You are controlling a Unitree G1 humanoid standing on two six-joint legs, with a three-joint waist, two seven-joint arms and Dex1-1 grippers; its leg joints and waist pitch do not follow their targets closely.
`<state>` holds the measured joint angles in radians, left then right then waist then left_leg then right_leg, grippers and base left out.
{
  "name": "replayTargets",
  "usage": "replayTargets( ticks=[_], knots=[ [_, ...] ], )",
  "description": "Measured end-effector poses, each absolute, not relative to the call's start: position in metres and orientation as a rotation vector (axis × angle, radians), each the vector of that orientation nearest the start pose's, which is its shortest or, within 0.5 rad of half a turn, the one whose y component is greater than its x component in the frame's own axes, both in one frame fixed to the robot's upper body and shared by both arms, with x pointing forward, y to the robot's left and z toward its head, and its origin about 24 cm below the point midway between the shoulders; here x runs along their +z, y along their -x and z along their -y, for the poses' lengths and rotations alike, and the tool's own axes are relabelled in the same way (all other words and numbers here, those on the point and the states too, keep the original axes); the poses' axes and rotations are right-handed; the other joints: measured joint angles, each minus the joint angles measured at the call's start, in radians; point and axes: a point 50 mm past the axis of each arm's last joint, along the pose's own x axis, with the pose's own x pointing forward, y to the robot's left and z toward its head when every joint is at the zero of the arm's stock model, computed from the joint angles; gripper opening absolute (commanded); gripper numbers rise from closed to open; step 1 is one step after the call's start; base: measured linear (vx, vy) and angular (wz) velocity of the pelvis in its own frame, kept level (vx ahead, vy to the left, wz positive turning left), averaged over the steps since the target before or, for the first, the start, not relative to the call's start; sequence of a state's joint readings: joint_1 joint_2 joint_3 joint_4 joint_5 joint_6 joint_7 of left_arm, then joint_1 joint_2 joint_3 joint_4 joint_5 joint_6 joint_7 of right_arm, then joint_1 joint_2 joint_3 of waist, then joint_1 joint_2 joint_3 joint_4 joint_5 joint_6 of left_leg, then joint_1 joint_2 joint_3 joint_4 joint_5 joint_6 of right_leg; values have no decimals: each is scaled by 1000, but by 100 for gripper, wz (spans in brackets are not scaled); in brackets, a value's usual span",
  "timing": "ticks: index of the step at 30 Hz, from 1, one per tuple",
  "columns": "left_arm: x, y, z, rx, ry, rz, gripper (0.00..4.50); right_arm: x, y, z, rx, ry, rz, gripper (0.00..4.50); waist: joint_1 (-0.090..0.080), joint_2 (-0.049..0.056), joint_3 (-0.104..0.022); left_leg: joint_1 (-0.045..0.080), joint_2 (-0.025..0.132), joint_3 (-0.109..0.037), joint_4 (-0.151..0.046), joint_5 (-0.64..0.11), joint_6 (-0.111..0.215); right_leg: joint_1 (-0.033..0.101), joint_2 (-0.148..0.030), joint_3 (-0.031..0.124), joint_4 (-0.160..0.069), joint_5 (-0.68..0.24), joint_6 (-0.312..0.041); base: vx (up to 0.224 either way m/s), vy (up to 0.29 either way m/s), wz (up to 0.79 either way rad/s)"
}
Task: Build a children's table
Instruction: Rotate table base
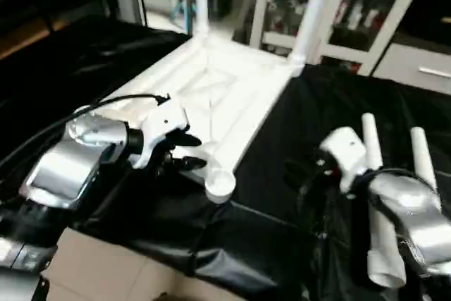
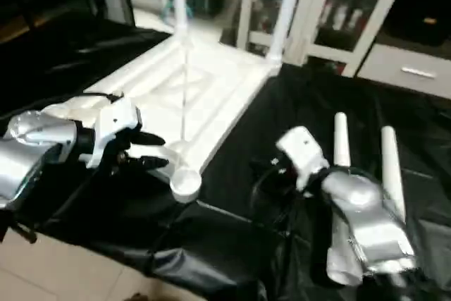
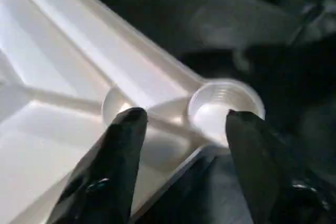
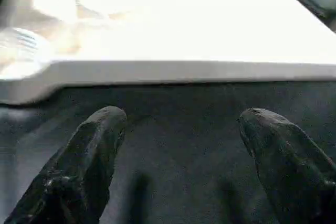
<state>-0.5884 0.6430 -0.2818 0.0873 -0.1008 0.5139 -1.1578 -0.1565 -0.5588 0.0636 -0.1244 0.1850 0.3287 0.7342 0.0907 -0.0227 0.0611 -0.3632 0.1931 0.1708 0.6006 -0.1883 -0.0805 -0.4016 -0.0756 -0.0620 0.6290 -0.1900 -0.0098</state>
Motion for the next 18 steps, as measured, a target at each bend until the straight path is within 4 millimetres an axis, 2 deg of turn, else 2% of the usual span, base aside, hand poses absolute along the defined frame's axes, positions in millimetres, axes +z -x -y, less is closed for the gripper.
replayTargets(
  ticks=[4,8,18],
  knots=[
    [117,-324,-176,-1159,-595,-516,319,109,-254,192,920,352,-201,383,2,1,0,-1,0,0,1,0,0,0,0,0,-1,0,0,0,0,0],
    [111,-331,-182,-1148,-620,-551,319,109,-248,190,982,343,-225,383,2,1,0,-1,0,0,1,0,1,0,0,0,-2,0,0,0,0,0],
    [78,-337,-166,-1262,-685,-600,319,111,-243,198,1023,380,-280,383,15,-3,0,-2,0,1,1,1,3,0,-1,-1,-2,0,0,0,0,0]
  ],
)
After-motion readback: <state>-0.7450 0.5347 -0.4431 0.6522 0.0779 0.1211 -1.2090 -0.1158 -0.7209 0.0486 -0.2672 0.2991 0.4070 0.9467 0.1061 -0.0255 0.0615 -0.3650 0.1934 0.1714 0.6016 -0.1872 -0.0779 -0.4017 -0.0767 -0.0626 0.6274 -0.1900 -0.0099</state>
